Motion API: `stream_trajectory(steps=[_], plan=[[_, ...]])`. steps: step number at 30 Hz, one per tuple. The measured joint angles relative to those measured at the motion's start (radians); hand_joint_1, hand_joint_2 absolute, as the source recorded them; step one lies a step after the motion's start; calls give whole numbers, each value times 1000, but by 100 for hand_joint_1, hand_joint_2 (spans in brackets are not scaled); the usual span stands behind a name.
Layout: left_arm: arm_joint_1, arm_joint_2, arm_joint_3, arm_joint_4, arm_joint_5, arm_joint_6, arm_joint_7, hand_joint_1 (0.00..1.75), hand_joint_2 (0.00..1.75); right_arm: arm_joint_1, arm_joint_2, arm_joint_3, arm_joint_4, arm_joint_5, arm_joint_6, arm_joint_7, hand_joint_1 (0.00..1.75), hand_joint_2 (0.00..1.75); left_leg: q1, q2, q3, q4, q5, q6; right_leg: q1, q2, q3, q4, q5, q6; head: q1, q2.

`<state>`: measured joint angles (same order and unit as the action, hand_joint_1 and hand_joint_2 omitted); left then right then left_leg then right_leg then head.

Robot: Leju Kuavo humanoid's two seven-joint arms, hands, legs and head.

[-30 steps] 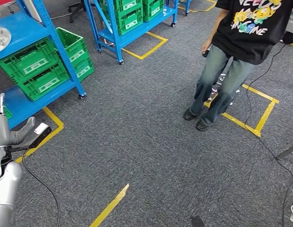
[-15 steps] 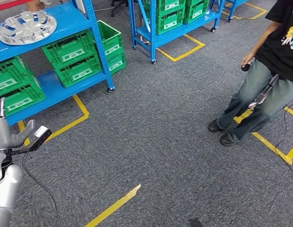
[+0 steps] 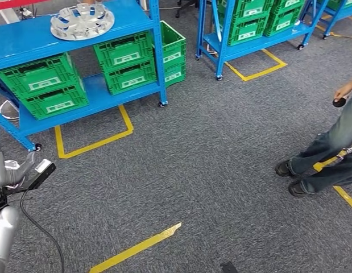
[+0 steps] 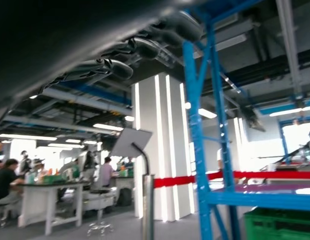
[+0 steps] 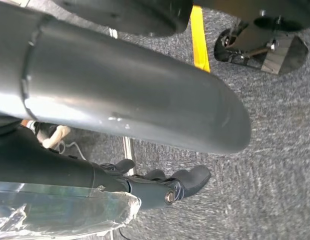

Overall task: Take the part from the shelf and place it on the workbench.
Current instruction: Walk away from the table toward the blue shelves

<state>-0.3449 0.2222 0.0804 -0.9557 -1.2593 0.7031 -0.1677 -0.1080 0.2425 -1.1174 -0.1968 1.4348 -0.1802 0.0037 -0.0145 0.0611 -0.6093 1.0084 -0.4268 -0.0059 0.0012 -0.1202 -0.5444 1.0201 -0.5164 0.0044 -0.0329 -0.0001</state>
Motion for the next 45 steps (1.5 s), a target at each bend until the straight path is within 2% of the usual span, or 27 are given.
stream_trajectory(steps=[1, 3, 5, 6, 7, 8, 10, 11, 12, 14, 16, 18, 20, 22, 23, 25, 27, 29, 31, 32, 35, 37, 38, 39, 42, 43, 45], plan=[[5, 2, -1, -1, 1, 0, 2, 0, 0, -1, 0, 1, 0, 1, 0, 0, 0, 0, 2, -12, 3, -5, 2, 4, 0, -1, 2, 1, -5, 5, 0, 0], [8, 6, -3, -4, 3, 1, 9, 0, 0, -4, 0, 2, 0, 1, 0, 0, 0, 0, 11, -36, 11, -16, 6, 13, -3, 42, -16, 47, -35, 15, 5, 0], [11, 4, -9, -6, 8, 1, 15, 0, 0, -4, 0, 2, 0, 2, -1, 0, 0, 0, 16, -60, 14, -19, 6, 19, -6, 100, -80, 172, -92, 20, 12, 0], [15, 3, -13, -6, 10, 1, 17, 0, 0, -2, 0, 2, 0, 2, -1, 0, 0, 0, 16, -74, 14, -19, 5, 20, -7, 112, -117, 236, -113, 22, 13, 0], [19, 2, -16, -6, 13, 0, 19, 0, 0, -1, 0, 2, 0, 2, -1, 0, 0, 0, 16, -88, 15, -18, 4, 20, -7, 116, -144, 276, -118, 23, 14, 0], [23, 2, -19, -6, 14, 0, 21, 0, 0, 1, 0, 2, 0, 2, -1, 0, 0, 0, 16, -102, 16, -18, 4, 20, -7, 118, -154, 278, -101, 23, 14, 0], [27, 1, -25, -6, 15, 0, 24, 0, 0, 1, 0, 2, 0, 2, -1, 0, 0, 0, 17, -132, 21, -17, 1, 16, -10, 134, -119, 172, -19, 20, 14, 0], [27, 1, -27, -7, 15, 0, 25, 0, 0, 1, 0, 3, 0, 2, -1, 0, 0, 0, 17, -145, 22, -17, -1, 12, -13, 156, -90, 103, 15, 19, 14, 0], [26, 0, -28, -7, 15, 0, 27, 0, 0, 1, 0, 4, 0, 2, 0, 0, 0, 0, 16, -158, 21, -14, -2, 8, -16, 177, -64, 46, 37, 17, 13, 0], [26, 0, -30, -8, 15, 0, 28, 0, 0, 1, 0, 6, 0, 2, 0, 0, 0, 0, 19, -180, 14, -12, 0, -3, -18, 197, -41, 4, 41, 13, 13, 0], [31, 2, -32, -9, 15, 0, 28, 0, 0, 1, 0, 7, 0, 2, -1, 0, 0, 0, 23, -192, 9, -11, 1, -14, -17, 177, -35, -1, 42, 4, 13, 0], [32, 7, -34, -10, 15, 0, 28, 0, 0, -1, 1, 8, 0, 2, -1, -1, 0, 0, 21, -146, -8, 24, -22, -24, -18, 155, -30, -6, 43, -8, 8, 0], [27, 8, -37, -11, 15, 0, 28, 0, 0, -1, 1, 8, 0, 2, -1, -1, 0, 0, 21, -86, -67, 142, -79, -32, -17, 129, -26, -8, 39, -18, 2, 0], [30, 6, -41, -11, 15, -1, 29, 0, 0, 1, 1, 8, 0, 2, -1, -1, 0, 0, 26, -70, -131, 266, -120, -38, -15, 101, -24, -8, 34, -22, 2, 0], [32, 5, -42, -11, 15, -1, 29, 0, 0, 2, 1, 8, 0, 2, -1, -1, 0, 0, 27, -68, -141, 283, -114, -38, -15, 88, -23, -7, 32, -22, 2, 0], [33, 5, -44, -11, 15, -1, 30, 0, 0, 2, 1, 9, 0, 2, -1, -1, 0, 0, 27, -56, -100, 201, -52, -34, -13, 61, -15, -7, 26, -20, 2, 0], [26, 5, -46, -11, 15, 0, 31, 0, 0, 1, 1, 9, 0, 2, -2, -1, 0, 0, 17, -11, -27, 64, 0, -22, -8, 37, -5, -7, 18, -14, 1, 0], [21, 4, -49, -11, 15, 0, 33, 0, 0, 0, 1, 10, 0, 2, -3, 0, 0, 0, 7, 17, 4, 1, 7, -9, -1, 13, 0, -6, 10, -4, 3, 0], [23, 5, -51, -11, 17, 0, 34, 0, 0, -3, 1, 11, 0, 1, -4, 0, 0, 0, 7, -4, 3, -6, 6, 0, 1, -10, 4, -9, 4, 6, 4, 0], [24, 6, -51, -11, 17, 0, 35, 0, 0, -4, 1, 11, 0, 1, -5, 0, 0, 0, 10, -17, 5, -10, 7, 5, 0, -2, 4, -3, -3, 12, 5, 0], [15, -1, -56, -10, 19, -2, 36, 0, 0, -6, -1, 12, 0, -2, -7, -1, 0, 0, 18, -53, 10, -18, 11, 18, -6, 86, -54, 123, -70, 24, 14, 0], [12, -10, -62, -6, 29, -7, 33, 0, 0, -2, -3, 12, 0, -7, -8, 0, 0, 0, 18, -78, 9, -17, 11, 22, -7, 114, -125, 247, -109, 26, 17, 0], [10, -15, -66, -2, 37, -11, 30, 0, 0, -1, -5, 12, 0, -10, -9, 0, 0, 0, 18, -89, 9, -17, 10, 23, -7, 117, -146, 271, -104, 27, 17, 0], [8, -20, -70, 3, 45, -16, 26, 0, 0, 0, -7, 12, 0, -14, -9, 0, 0, 0, 18, -99, 11, -17, 9, 22, -7, 119, -149, 255, -78, 26, 17, 0], [-12, -32, -79, 19, 64, -30, 17, 0, 0, -3, -14, 11, 0, -24, -12, -3, 0, 0, 17, -119, 16, -14, 4, 15, -9, 125, -79, 66, 34, 20, 19, 0], [-22, -35, -83, 27, 70, -37, 13, 0, 0, -5, -15, 10, 0, -30, -13, -5, 0, 0, 15, -122, 15, -12, 2, 11, -10, 128, -59, 20, 50, 17, 19, 0], [-43, -39, -91, 47, 86, -58, 5, 0, 0, -8, -16, 6, 0, -42, -14, -4, 0, 0, 12, -125, 10, -7, 1, 14, -11, 135, -45, -9, 54, 13, 18, 0]])
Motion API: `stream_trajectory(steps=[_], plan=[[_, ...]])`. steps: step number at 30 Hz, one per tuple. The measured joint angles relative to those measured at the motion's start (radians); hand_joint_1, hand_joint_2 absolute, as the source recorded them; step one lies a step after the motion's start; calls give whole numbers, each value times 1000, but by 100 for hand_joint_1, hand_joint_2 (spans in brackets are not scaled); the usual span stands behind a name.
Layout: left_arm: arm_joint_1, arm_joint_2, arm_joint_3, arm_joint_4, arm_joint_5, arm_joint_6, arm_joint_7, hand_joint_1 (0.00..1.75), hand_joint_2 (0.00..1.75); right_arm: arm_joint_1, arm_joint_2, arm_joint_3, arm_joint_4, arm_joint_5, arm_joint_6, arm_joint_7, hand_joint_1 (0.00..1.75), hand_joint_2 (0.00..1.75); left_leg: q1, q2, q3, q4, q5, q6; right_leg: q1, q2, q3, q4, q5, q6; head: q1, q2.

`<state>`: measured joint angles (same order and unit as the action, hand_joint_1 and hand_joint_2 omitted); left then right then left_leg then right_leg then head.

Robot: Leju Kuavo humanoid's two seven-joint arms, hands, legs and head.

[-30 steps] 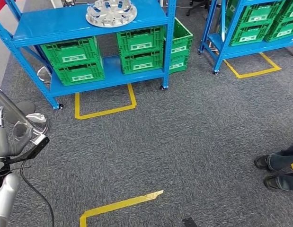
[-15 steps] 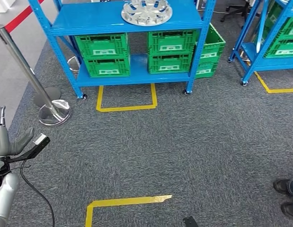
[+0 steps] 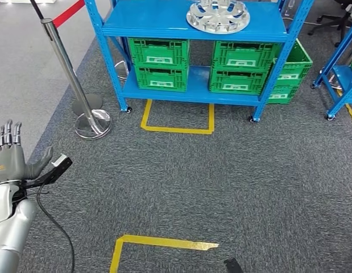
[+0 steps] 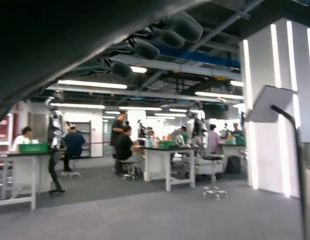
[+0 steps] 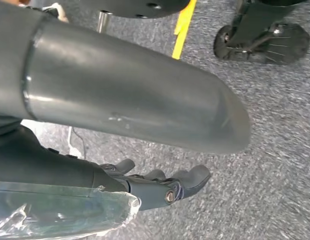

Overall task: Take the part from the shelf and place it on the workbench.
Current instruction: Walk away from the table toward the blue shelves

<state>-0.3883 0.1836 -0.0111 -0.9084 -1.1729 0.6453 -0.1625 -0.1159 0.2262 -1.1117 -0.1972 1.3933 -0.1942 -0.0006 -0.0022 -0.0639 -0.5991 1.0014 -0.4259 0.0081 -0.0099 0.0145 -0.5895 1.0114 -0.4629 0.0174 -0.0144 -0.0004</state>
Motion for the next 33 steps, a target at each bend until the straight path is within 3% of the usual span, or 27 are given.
stream_trajectory(steps=[2, 5, 8, 14, 33], plan=[[-19, -3, -9, 23, 19, -24, -14, 0, 0, 0, 0, -5, 0, -8, -1, 4, 0, 0, 0, 2, 0, 0, 0, 10, 0, 3, -1, 0, 3, -1, 0, 0], [-50, -10, -26, 62, 52, -57, -42, 0, 0, 0, 0, -10, 0, -11, -3, 8, 0, 0, 1, 5, 4, -5, 1, 11, 3, 7, -1, 0, 2, -5, -1, 0], [-68, -16, -37, 85, 63, -67, -53, 0, 0, 0, -1, -13, 0, -12, -4, 8, 0, 0, 2, 6, 6, -9, 2, 6, 5, 8, -1, 0, 1, -10, 0, 0], [-77, -27, -43, 110, 68, -71, -56, 0, 0, 0, -5, -17, 0, -12, -4, 9, 0, 0, 5, 7, 6, -11, 1, -18, 8, 8, -1, 1, -1, -14, 0, 0], [-94, -29, -93, 147, 156, -94, -157, 0, 0, 0, -15, -34, 0, -28, -11, 7, 0, 0, -1, 7, 6, -11, 0, -18, 1, 8, 1, 0, -1, -13, 0, 0]])
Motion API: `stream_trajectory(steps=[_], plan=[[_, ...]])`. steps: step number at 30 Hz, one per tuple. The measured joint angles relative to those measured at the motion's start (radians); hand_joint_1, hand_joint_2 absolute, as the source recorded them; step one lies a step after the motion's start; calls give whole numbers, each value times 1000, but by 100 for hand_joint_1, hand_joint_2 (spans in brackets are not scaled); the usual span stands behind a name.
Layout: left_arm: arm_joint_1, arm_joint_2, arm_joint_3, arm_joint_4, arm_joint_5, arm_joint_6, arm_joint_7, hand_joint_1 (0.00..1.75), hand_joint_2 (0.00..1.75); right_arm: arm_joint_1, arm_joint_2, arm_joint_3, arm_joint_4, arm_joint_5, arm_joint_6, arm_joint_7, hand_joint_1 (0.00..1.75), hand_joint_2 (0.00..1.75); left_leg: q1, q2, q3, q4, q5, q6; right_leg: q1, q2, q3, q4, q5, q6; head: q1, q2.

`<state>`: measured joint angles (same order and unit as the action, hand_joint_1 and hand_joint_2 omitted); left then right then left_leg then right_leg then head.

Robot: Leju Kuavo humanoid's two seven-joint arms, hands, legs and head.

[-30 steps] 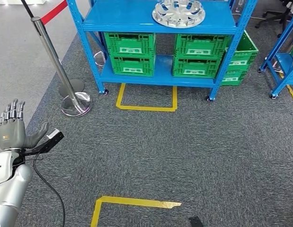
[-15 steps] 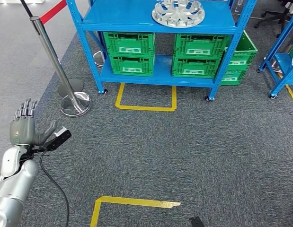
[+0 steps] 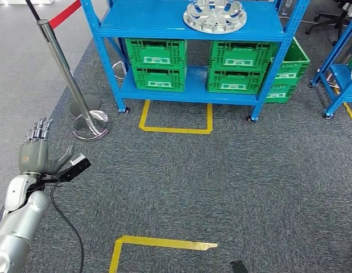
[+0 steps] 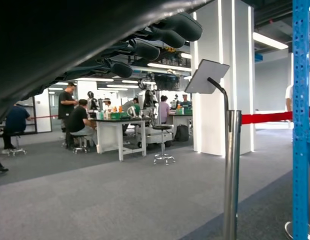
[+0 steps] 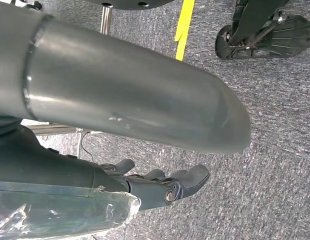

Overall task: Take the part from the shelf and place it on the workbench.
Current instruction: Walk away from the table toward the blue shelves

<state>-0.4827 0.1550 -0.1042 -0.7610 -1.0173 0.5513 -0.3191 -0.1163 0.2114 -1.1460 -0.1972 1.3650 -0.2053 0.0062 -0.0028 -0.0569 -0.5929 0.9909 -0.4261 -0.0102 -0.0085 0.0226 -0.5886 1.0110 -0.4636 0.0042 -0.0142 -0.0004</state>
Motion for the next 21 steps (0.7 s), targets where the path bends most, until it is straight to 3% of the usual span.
stream_trajectory(steps=[21], plan=[[2, 25, -42, -11, 63, -88, -55, 0, 0, 0, -2, -2, 0, 5, 1, -9, 0, 0, 0, 0, 0, 0, 0, 0, 0, 0, 0, 0, 0, 0, 0, 0]])
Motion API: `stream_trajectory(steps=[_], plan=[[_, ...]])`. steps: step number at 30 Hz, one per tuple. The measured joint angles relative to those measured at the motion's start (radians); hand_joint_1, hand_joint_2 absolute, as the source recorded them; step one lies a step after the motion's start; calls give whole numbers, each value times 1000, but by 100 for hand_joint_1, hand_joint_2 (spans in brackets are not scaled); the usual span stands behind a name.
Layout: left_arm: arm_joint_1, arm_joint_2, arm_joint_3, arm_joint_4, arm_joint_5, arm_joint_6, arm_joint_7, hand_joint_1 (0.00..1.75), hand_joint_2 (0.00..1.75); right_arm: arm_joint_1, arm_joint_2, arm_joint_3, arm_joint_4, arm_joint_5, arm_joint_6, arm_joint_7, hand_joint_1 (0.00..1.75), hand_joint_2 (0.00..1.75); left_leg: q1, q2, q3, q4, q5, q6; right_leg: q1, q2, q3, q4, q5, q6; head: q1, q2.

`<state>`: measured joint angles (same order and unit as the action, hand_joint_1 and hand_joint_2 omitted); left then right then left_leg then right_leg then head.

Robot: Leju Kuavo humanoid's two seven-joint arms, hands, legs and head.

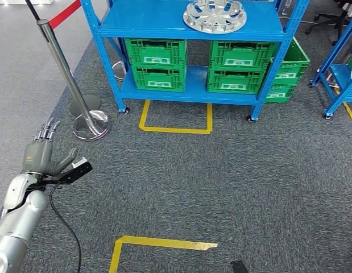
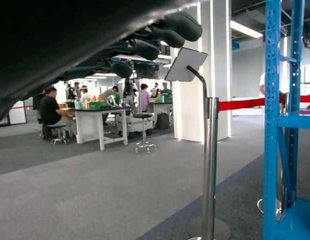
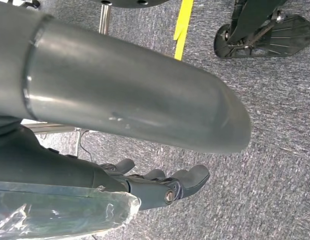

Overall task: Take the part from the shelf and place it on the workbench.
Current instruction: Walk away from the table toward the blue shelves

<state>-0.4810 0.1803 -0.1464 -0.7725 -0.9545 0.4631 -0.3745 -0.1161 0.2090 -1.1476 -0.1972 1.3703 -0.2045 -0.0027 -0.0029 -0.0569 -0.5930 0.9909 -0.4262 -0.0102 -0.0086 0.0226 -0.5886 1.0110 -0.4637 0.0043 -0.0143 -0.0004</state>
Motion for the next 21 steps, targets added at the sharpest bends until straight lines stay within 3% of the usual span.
stream_trajectory(steps=[12, 18, 21], plan=[[-2, -1, -15, 3, -7, -5, 29, 0, 0, 0, 0, -1, 0, 0, -2, 6, 0, 0, 0, 0, 0, 0, 0, 0, 0, 0, 0, 0, 0, 0, 0, 0], [-42, -24, -60, 124, -167, 72, 213, 0, 0, -2, 0, -1, 0, 4, -2, 13, 0, 0, 0, 0, 0, 0, 0, 0, 0, 0, 0, 0, 0, 0, 0, 0], [-51, -42, -63, 222, -171, 95, 284, 0, 0, -3, 0, -1, 0, 11, -3, 17, 0, 0, -1, 0, 0, 0, 0, 0, -1, 0, 0, 0, 0, 0, 0, 0]])
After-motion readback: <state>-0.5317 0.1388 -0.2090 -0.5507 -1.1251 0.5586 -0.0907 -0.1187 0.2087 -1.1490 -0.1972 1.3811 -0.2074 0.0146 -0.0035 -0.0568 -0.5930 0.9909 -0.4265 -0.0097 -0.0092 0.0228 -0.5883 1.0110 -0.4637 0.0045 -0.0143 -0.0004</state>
